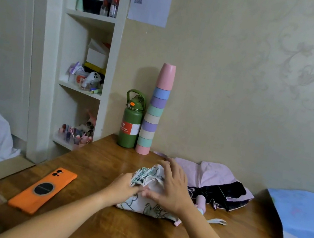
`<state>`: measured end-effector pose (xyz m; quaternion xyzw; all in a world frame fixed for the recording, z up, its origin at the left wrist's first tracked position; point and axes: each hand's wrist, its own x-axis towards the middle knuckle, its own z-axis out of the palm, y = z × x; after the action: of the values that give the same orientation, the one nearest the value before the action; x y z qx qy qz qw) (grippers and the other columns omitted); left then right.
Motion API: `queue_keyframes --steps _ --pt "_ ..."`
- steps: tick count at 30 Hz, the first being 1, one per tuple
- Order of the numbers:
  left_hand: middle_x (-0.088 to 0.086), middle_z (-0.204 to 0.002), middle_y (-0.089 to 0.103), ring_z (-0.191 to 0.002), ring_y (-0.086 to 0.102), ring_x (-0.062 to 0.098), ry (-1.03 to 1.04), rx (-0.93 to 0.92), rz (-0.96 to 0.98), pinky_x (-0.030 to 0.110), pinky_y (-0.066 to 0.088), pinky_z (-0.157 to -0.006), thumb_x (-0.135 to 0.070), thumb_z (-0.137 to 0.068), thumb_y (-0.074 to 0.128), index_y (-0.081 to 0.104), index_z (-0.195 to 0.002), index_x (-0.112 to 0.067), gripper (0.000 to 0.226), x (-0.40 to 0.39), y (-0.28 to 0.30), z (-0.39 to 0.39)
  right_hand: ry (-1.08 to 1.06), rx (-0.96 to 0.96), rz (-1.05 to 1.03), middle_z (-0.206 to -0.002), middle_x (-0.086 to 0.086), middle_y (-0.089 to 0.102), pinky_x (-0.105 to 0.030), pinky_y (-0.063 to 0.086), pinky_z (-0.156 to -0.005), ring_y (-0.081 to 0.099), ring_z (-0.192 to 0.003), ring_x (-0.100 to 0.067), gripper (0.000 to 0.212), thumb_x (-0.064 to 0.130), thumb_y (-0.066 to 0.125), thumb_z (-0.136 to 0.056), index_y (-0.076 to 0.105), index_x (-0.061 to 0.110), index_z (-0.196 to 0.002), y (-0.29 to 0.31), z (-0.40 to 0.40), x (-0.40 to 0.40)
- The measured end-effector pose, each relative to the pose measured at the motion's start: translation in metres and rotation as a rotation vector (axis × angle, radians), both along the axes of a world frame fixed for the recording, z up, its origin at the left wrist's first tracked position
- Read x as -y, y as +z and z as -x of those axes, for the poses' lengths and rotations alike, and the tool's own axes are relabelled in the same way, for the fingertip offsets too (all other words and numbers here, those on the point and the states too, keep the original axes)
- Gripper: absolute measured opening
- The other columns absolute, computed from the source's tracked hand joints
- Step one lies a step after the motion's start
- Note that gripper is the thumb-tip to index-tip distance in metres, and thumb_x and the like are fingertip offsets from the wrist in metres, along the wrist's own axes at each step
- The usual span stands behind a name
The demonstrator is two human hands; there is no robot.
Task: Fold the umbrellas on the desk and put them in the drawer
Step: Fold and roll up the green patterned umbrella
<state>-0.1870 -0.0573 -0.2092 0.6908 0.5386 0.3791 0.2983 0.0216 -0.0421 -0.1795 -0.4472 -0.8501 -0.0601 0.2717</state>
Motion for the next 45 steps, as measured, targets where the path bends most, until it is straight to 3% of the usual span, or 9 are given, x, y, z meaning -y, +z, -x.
queue_keyframes --steps 3,10,16,23,27,29,37,41,45 --pt "0.001 -0.08 0.074 -0.07 0.063 0.013 0.011 0.143 0.057 0.034 0.05 -0.066 -0.05 -0.089 0.073 0.074 -0.092 -0.021 0.029 -0.002 -0.003 -0.003 -0.041 0.161 0.294 -0.168 0.001 0.015 -0.049 0.019 -0.124 0.014 -0.155 -0.022 0.136 0.102 0.051 -0.055 -0.001 0.036 -0.162 0.005 -0.016 0.002" --pt "-0.008 -0.05 0.035 -0.048 0.033 0.011 0.09 0.286 0.061 0.031 0.024 -0.052 -0.052 -0.093 0.07 0.042 -0.052 -0.025 0.057 -0.006 -0.005 -0.019 -0.072 0.127 0.377 -0.126 0.008 0.062 -0.041 0.051 -0.094 0.058 -0.115 -0.017 0.095 0.091 0.061 -0.063 0.049 0.034 -0.138 -0.015 -0.024 -0.007" --pt "0.012 -0.068 0.062 -0.066 0.056 0.021 0.033 0.407 -0.01 0.036 0.042 -0.064 -0.067 -0.081 0.069 0.064 -0.072 -0.015 0.053 -0.019 0.006 -0.021 -0.062 0.082 -0.163 -0.082 0.008 0.057 -0.028 0.033 -0.06 0.057 -0.073 -0.017 0.051 0.073 0.056 -0.079 0.053 0.036 -0.115 -0.011 -0.02 -0.014" --pt "-0.004 -0.086 0.057 -0.081 0.054 0.011 0.154 0.478 0.119 0.024 0.042 -0.072 -0.065 -0.099 0.047 0.06 -0.09 -0.02 0.047 -0.015 -0.003 -0.027 -0.094 0.036 -0.281 -0.128 0.001 0.053 -0.051 0.035 -0.111 0.049 -0.117 -0.022 0.078 0.083 0.048 -0.087 0.054 0.023 -0.138 -0.021 -0.024 -0.012" --pt "0.0 -0.156 0.045 -0.147 0.037 0.021 0.16 0.547 0.226 0.036 0.028 -0.12 -0.07 -0.099 0.028 0.041 -0.155 -0.022 0.075 -0.025 -0.008 -0.02 -0.017 -0.06 -0.432 -0.122 -0.004 0.055 -0.042 0.039 -0.1 0.053 -0.111 -0.028 0.033 0.047 0.066 -0.092 0.067 0.02 -0.112 -0.01 -0.022 -0.003" --pt "-0.002 -0.158 0.042 -0.151 0.031 0.023 0.134 0.551 0.263 0.034 0.023 -0.12 -0.067 -0.101 0.027 0.037 -0.158 -0.019 0.074 -0.025 -0.004 -0.017 0.032 -0.079 -0.432 -0.11 0.0 0.054 -0.035 0.042 -0.086 0.054 -0.098 -0.025 0.024 0.033 0.071 -0.087 0.068 0.02 -0.106 -0.008 -0.023 0.0" --pt "0.006 -0.115 0.073 -0.104 0.067 0.016 0.062 0.485 0.344 0.027 0.05 -0.087 -0.044 -0.105 0.052 0.066 -0.122 -0.014 0.037 -0.022 0.0 -0.005 0.382 -0.178 0.208 -0.084 0.009 0.06 -0.024 0.044 -0.072 0.055 -0.079 -0.008 0.009 0.026 0.072 -0.084 0.064 0.022 -0.088 0.013 -0.023 0.055" --pt "-0.006 -0.12 0.075 -0.116 0.067 0.01 -0.042 0.263 0.256 0.036 0.05 -0.107 -0.046 -0.107 0.048 0.07 -0.128 -0.021 0.039 -0.021 -0.003 -0.006 0.362 0.069 0.653 -0.088 0.001 0.073 -0.024 0.05 -0.076 0.066 -0.081 -0.01 0.032 0.051 0.071 -0.089 0.071 0.019 -0.094 0.014 -0.023 0.08" --pt "0.0 -0.083 0.068 -0.079 0.057 0.007 -0.018 0.088 0.03 0.036 0.046 -0.079 -0.035 -0.11 0.043 0.067 -0.092 -0.006 0.041 -0.016 -0.006 -0.015 0.28 -0.055 0.371 -0.09 0.003 0.065 -0.036 0.052 -0.077 0.06 -0.082 -0.013 0.031 0.05 0.053 -0.099 0.067 0.023 -0.097 0.006 -0.016 0.082"
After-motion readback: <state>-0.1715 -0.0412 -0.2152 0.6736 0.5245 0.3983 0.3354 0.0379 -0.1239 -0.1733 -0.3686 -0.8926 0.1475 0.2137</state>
